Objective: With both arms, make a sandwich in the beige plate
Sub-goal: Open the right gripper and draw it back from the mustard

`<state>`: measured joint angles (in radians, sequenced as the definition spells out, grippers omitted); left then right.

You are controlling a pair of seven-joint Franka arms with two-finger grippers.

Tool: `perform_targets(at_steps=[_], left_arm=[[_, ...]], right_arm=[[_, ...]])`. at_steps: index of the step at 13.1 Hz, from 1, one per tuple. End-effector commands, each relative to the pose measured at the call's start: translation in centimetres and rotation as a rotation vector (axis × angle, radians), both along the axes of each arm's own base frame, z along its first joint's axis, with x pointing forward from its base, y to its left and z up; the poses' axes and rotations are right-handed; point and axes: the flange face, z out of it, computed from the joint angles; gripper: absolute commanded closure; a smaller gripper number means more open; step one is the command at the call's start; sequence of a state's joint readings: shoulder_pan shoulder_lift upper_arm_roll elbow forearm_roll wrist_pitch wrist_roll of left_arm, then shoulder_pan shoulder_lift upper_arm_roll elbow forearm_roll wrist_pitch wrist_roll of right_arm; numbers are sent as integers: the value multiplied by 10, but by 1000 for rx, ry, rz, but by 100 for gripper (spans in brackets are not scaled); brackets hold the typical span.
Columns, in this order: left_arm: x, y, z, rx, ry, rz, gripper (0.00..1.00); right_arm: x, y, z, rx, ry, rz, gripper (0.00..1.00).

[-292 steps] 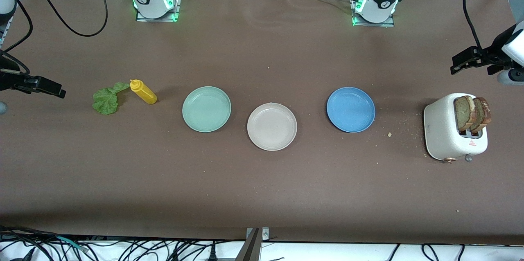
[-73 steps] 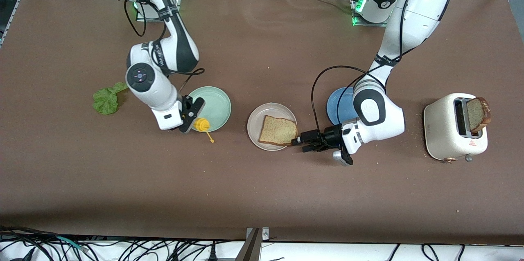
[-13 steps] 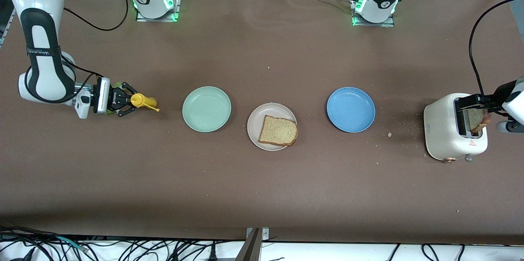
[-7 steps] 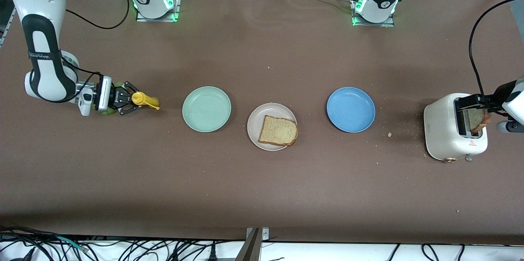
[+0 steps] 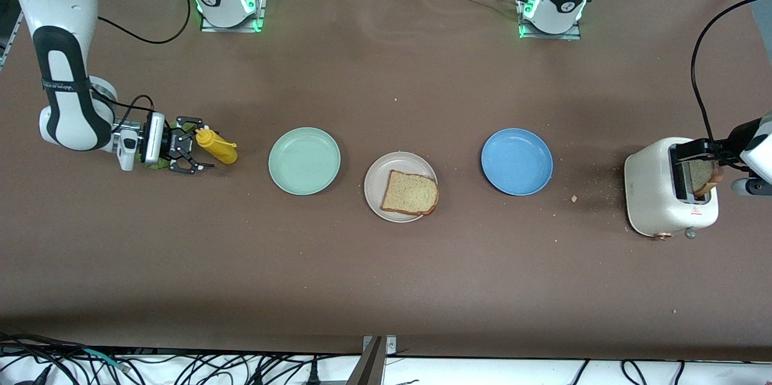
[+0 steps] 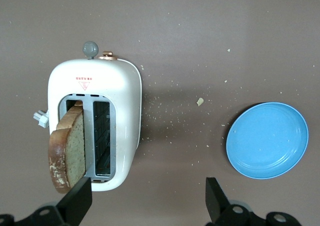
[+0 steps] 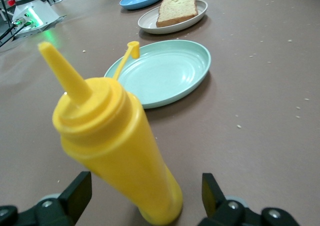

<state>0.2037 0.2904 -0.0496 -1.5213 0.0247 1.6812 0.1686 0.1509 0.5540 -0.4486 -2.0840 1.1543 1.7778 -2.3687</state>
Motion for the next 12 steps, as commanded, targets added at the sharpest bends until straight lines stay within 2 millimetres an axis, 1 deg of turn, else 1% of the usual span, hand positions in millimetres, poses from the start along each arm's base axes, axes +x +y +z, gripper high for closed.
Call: perform_targets(at_steps=[1, 2, 3, 5, 6, 8, 9, 12], left_arm=[[-5, 1, 9, 39, 5, -2, 0], [-5, 1, 9, 39, 5, -2, 0], [-5, 1, 9, 39, 2, -2, 0], [-5, 1, 9, 39, 2, -2, 0], [-5, 1, 9, 39, 2, -2, 0], [-5, 2, 9, 39, 2, 0, 0], [-5, 4, 9, 39, 2, 1, 0], [-7, 13, 10, 101, 13, -25, 0]], right_arm=[[0, -31, 16, -33, 71, -44, 1], [1, -40, 21, -68, 108, -45, 1], [9, -48, 30, -103, 121, -46, 1], [30, -67, 59, -201, 154, -52, 1], [36, -73, 75, -241, 191, -56, 1], [46, -92, 103, -340, 259, -92, 1], [49, -98, 112, -373, 287, -121, 1], [64, -105, 160, -499, 337, -200, 1]])
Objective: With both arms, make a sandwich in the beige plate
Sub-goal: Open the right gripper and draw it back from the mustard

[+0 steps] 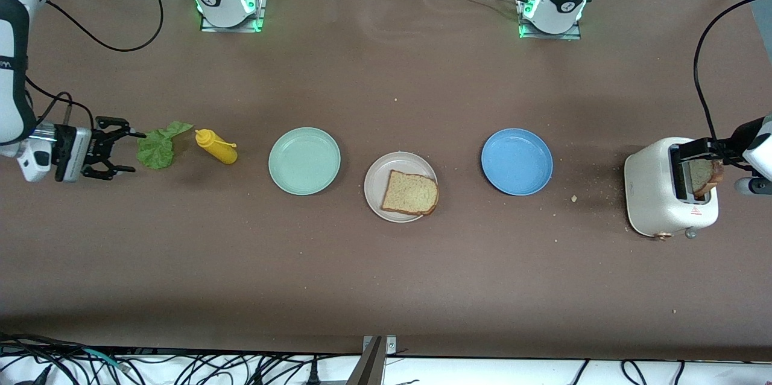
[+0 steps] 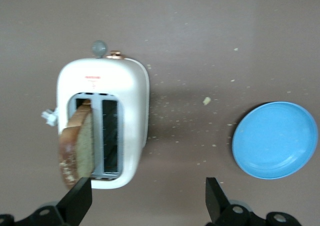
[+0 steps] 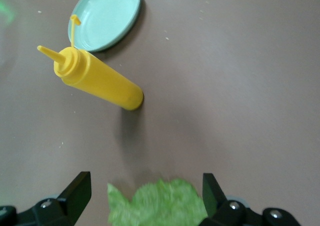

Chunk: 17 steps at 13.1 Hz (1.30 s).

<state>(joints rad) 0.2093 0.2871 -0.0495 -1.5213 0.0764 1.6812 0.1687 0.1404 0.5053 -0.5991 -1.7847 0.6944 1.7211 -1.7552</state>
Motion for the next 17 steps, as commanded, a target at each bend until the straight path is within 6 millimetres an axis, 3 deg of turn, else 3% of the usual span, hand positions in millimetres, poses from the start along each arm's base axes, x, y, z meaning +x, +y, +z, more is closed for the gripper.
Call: perform_targets(at_steps=[1, 4, 7, 8, 10, 13, 17], left_arm=[[-5, 5, 6, 51, 10, -18, 0], [-6, 10, 7, 51, 9, -10, 0], [-6, 8, 7, 49, 8, -11, 0], [-5, 8, 6, 44, 9, -10, 0], [-5, 6, 6, 41, 7, -13, 0], [-5, 4, 7, 39, 6, -14, 0], [-5, 4, 6, 38, 8, -15, 0]], right_arm=[[11, 0, 45, -97, 41, -58, 1], [19, 5, 73, -149, 87, -81, 1], [32, 11, 125, -252, 142, -152, 1], [39, 21, 143, -312, 166, -186, 1], [43, 40, 155, -420, 232, -270, 1], [45, 46, 151, -542, 352, -556, 1], [53, 78, 113, -737, 412, -771, 2]])
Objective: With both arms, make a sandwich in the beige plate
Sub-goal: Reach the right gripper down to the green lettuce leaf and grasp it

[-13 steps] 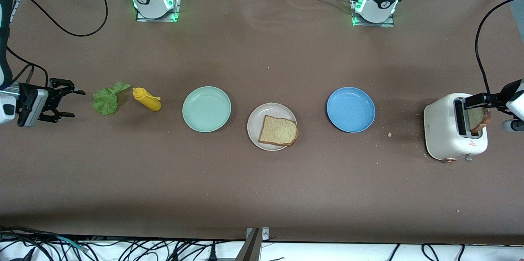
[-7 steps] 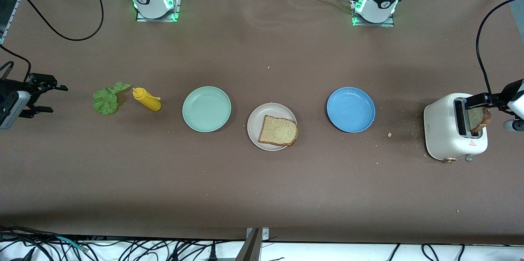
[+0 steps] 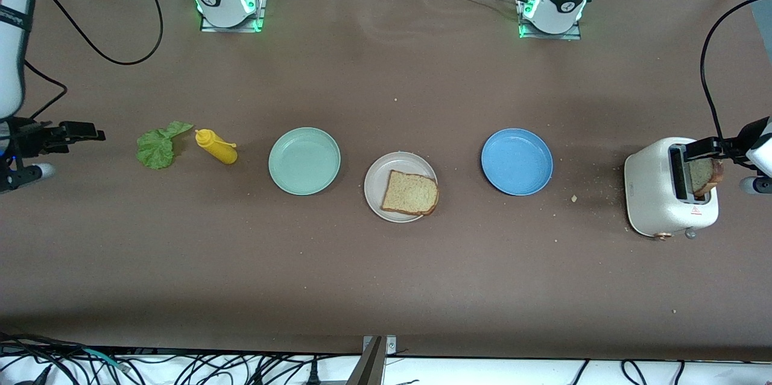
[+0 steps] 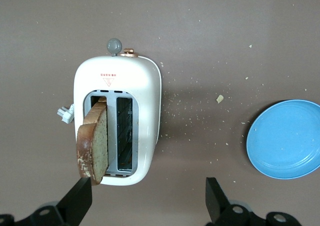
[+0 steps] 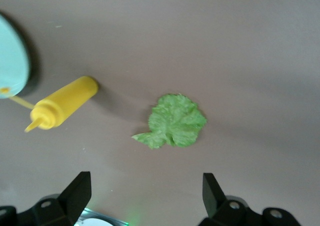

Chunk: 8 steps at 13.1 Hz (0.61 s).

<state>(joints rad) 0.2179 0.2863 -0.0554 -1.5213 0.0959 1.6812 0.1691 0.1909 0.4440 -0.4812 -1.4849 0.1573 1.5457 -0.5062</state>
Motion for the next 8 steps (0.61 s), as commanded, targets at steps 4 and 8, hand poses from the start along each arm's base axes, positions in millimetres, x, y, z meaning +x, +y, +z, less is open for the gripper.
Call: perform_targets(at_steps=[4, 8], left_arm=[[-4, 0, 6, 21, 6, -13, 0], [-4, 0, 4, 21, 9, -13, 0]], right_arm=[[-23, 38, -71, -157, 12, -230, 2], [-62, 51, -144, -186, -32, -280, 2]])
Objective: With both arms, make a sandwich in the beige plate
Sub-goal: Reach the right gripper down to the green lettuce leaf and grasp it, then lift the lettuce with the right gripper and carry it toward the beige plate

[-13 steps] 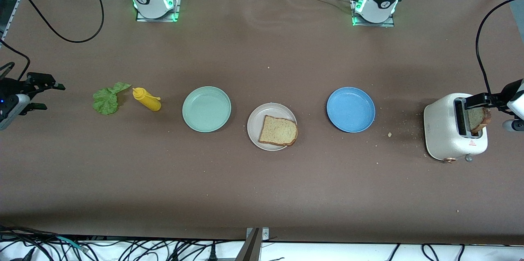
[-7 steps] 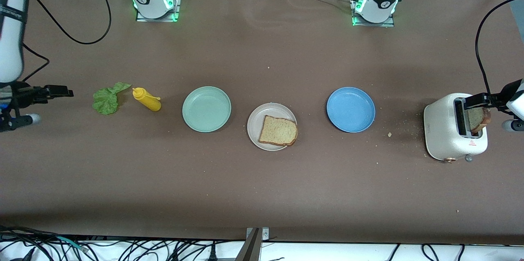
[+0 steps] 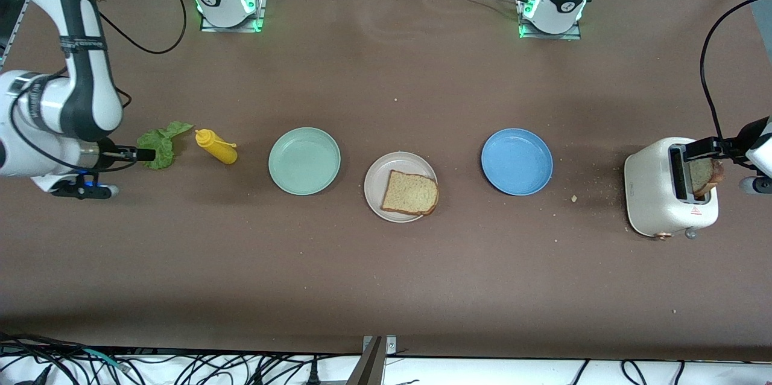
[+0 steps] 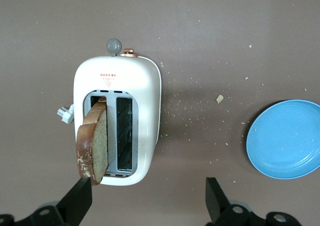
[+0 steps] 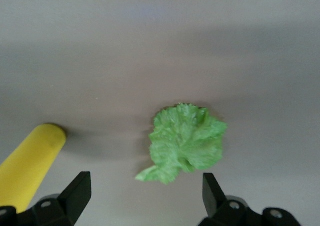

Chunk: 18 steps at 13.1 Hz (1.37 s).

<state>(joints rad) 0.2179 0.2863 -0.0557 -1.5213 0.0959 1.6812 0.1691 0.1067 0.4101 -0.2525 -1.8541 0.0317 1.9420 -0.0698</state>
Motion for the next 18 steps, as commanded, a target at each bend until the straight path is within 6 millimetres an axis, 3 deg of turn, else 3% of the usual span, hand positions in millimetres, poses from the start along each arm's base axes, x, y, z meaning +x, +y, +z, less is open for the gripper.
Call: perform_targets(at_steps=[1, 4, 8, 11, 14, 18], left_arm=[[-4, 0, 5, 21, 7, -13, 0], [-4, 1, 5, 21, 8, -11, 0], [-4, 1, 5, 21, 8, -11, 0], [-4, 1, 5, 21, 8, -11, 0], [-4, 1, 5, 21, 8, -11, 0], [-4, 1, 5, 22, 7, -10, 0]], right_arm=[[-36, 2, -20, -31, -15, -33, 2], [-65, -13, -56, -33, -24, -59, 2], [-77, -24, -81, -68, -89, -32, 2], [-83, -28, -88, -71, -78, -54, 11], [-86, -30, -95, -71, -64, -66, 39], [-87, -30, -95, -69, -58, -65, 100]])
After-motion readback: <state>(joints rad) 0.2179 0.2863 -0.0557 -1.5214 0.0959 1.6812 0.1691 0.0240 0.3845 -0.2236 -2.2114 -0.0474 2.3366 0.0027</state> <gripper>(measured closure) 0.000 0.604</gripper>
